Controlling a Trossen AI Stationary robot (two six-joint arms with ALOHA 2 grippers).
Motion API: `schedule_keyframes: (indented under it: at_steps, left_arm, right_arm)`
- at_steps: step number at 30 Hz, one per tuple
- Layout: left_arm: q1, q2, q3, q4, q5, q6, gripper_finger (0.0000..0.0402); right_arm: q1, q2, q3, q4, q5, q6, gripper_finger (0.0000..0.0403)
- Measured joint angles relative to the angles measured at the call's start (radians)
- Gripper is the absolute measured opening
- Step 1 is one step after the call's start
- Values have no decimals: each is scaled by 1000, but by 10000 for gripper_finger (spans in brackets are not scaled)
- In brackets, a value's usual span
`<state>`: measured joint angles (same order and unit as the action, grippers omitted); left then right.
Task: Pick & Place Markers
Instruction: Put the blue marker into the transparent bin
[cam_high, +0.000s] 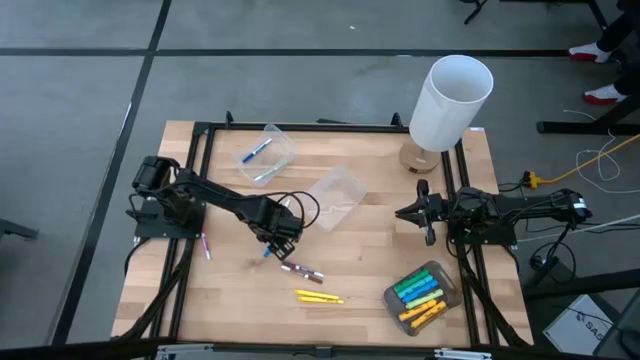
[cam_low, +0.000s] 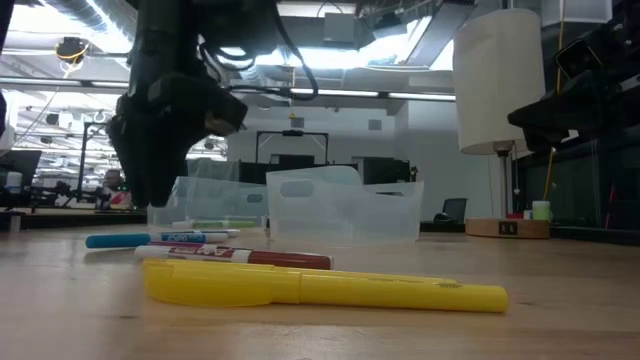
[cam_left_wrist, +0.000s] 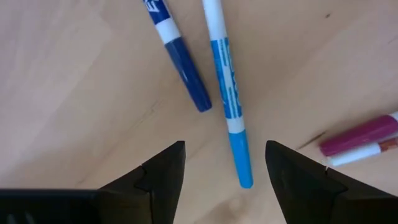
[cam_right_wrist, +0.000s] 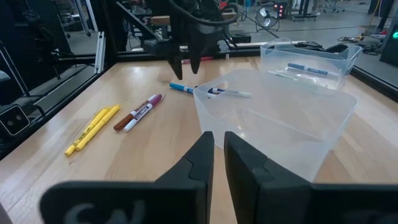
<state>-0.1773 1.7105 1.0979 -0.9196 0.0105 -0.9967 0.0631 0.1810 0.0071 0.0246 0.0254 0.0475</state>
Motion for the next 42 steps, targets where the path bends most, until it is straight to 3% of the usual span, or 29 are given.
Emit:
schedule_keyframes:
  at_steps: [8,31,42]
  left_arm:
    - [-8,0,-56,109,9,-33,217]
    - [-12,3,-58,93,-44,-35,212]
    - [-18,83,-56,115,-11,-67,212]
  right_arm:
    - [0,0,0,0,0,0,40]
    - [0,0,0,0,0,0,40]
    - [0,0,0,0,0,0,40]
